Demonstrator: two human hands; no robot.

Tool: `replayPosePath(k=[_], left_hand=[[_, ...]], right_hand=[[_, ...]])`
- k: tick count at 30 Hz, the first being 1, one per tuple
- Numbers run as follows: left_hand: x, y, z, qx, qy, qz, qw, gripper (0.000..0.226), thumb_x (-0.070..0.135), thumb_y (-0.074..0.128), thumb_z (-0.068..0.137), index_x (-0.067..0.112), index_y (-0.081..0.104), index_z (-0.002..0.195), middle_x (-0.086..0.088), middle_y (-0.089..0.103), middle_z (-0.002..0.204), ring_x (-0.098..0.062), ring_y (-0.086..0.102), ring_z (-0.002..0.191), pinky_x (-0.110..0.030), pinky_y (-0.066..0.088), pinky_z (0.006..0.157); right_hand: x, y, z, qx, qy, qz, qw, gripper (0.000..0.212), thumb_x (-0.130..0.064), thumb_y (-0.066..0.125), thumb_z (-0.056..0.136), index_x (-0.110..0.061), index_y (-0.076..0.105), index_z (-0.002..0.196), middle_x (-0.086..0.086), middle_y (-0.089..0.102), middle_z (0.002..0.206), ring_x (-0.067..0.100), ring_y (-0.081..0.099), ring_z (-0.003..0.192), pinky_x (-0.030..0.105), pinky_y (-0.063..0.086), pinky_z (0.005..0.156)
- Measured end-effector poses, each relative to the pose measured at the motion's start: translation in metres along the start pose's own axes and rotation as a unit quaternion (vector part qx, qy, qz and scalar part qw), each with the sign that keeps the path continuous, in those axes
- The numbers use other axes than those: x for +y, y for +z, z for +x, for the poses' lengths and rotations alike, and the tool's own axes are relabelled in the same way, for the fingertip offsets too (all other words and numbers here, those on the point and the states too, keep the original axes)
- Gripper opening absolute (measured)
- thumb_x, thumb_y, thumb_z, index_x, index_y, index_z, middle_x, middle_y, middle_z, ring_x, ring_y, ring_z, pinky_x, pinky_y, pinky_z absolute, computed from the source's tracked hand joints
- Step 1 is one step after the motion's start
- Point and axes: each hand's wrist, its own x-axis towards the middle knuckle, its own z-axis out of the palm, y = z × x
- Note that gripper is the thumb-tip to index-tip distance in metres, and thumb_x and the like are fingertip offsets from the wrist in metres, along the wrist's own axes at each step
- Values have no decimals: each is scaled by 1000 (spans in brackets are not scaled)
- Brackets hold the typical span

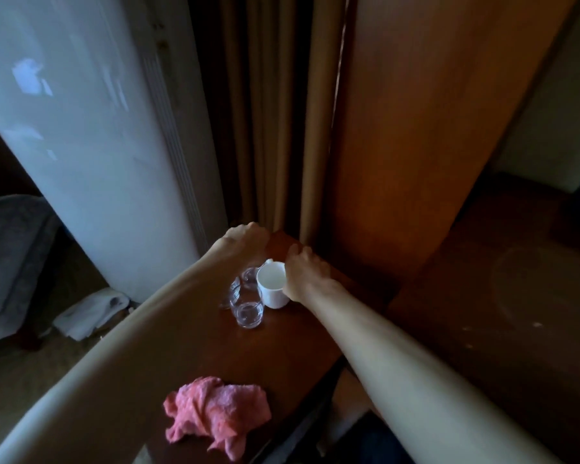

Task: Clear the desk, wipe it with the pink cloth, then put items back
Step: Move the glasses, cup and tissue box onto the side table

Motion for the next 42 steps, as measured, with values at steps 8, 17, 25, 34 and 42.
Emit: replayPosePath(k=[8,17,25,34,42], left_hand=[[99,-100,-93,112,72,-9,991,23,36,60,89,29,68,109,1,66,116,-29,67,105,-40,57,82],[300,-147,-149,213,186,-105,953,36,55,55,94,34,64,122,9,62,122,-23,65,107,-40,56,84],[441,-131,-116,252,268,-125,921,51,59,60,91,32,55,134,8,57,122,-17,64,105,-41,57,83],[524,-79,-15,231,280,-129,923,57,60,55,95,28,47,142,2,51,137,-16,57,119,-37,57,89],[568,-80,97,236,383,6,893,70,46,58,99,20,28,158,1,35,160,-17,34,146,-37,43,109]], right_hand=[[81,-156,-96,68,-43,8,997,67,-33,70,94,-12,38,149,15,34,154,37,44,139,45,43,109],[266,-238,-198,150,1,-32,988,75,-48,66,96,-20,32,156,8,37,155,33,51,133,46,50,98],[464,-256,-189,182,161,-19,970,77,-57,60,95,-16,34,155,9,41,150,30,43,138,45,44,103],[570,-198,-117,263,168,-92,946,67,-71,48,93,-13,62,123,5,63,117,25,61,113,37,49,89],[589,-177,-103,360,126,-218,898,65,-70,36,99,-15,68,109,1,66,99,20,65,94,30,51,75]])
